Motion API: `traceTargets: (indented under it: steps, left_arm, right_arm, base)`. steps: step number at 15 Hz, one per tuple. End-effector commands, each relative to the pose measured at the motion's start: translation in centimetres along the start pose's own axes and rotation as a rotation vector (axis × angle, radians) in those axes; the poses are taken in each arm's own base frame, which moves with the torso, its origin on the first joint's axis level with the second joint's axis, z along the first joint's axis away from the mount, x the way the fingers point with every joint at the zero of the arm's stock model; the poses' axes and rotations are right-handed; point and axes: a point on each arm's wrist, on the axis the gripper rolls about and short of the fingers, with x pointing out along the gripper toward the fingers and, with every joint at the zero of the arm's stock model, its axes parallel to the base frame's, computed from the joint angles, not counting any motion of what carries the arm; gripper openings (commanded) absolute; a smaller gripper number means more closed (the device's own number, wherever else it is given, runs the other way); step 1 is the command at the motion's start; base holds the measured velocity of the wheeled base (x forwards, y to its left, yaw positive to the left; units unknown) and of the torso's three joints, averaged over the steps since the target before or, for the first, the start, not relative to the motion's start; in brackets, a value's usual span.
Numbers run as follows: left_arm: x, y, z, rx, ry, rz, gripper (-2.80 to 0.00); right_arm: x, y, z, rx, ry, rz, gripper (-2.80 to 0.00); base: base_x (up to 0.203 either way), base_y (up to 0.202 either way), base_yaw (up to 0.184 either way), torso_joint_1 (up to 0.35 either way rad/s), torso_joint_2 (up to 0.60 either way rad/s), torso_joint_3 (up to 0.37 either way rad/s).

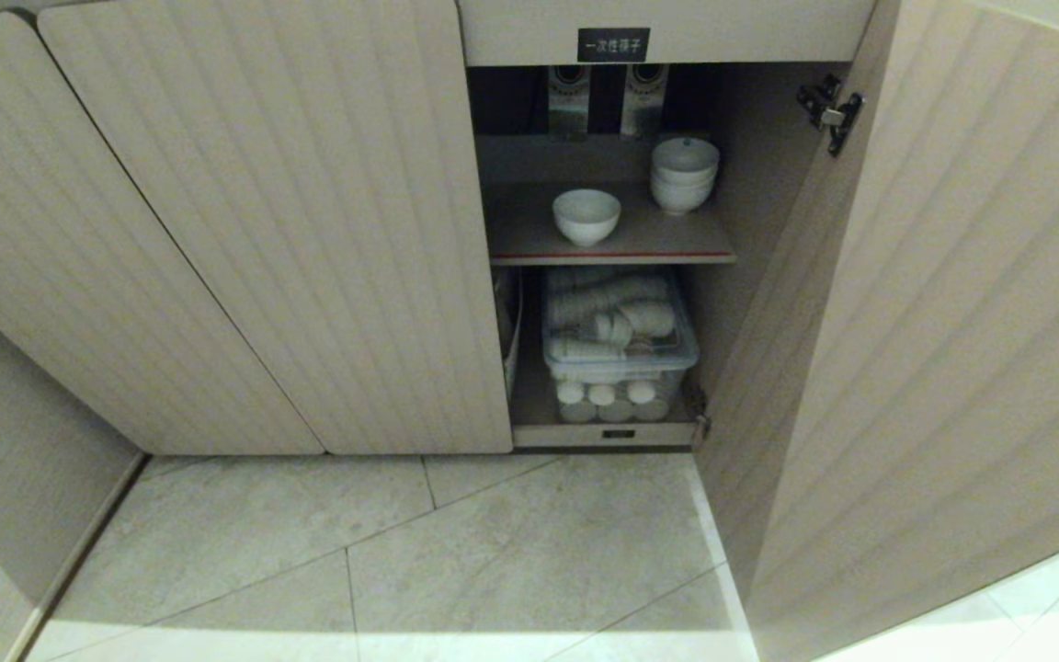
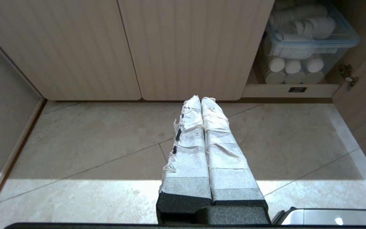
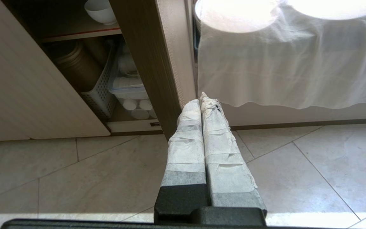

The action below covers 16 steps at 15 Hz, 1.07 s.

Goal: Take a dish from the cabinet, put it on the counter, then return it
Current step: Close the cabinet door

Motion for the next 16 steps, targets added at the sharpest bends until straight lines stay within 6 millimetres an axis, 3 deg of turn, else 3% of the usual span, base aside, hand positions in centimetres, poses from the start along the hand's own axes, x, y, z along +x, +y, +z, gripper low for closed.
traceTargets:
  steps: [1,16]
  left_arm:
    - [0.0,0.0,0.0,-0.001,0.0,0.0,-2.8]
    - [0.0,0.0,-0.01,-0.001,0.001,-0.001,-2.8]
  right_arm:
    - [0.03,0.0,-0.14,0.005,0.005,0.008,-2.8]
    - [0.62,0.47,-0.39,0.087,-0.006,0.186,-2.8]
  base:
    - [0.0,0.0,0.0,0.0,0.0,0.0]
    - [0.0,0.0,0.0,0.0,0.0,0.0]
